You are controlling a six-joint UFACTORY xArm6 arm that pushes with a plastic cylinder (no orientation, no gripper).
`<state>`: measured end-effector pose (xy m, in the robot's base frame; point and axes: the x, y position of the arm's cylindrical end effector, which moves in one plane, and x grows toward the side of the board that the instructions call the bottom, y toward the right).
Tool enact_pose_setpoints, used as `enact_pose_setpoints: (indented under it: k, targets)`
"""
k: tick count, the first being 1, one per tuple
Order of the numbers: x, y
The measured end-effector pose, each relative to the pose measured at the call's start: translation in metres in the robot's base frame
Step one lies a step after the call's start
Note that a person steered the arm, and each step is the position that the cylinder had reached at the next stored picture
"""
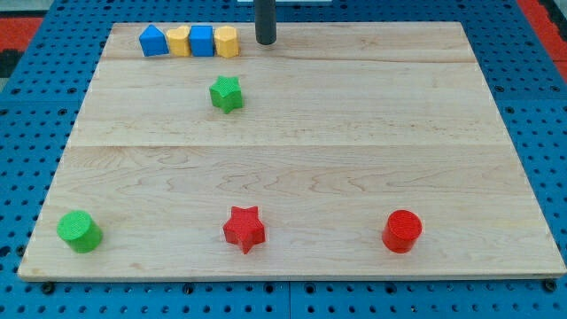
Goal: Push the green star towards the bottom of the board
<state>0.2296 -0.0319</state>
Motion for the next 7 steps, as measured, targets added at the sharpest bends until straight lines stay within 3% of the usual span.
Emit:
enact_pose_setpoints:
  k: [4,7]
  targets:
    - [0.081,-0.02]
    - [0.086,-0.04]
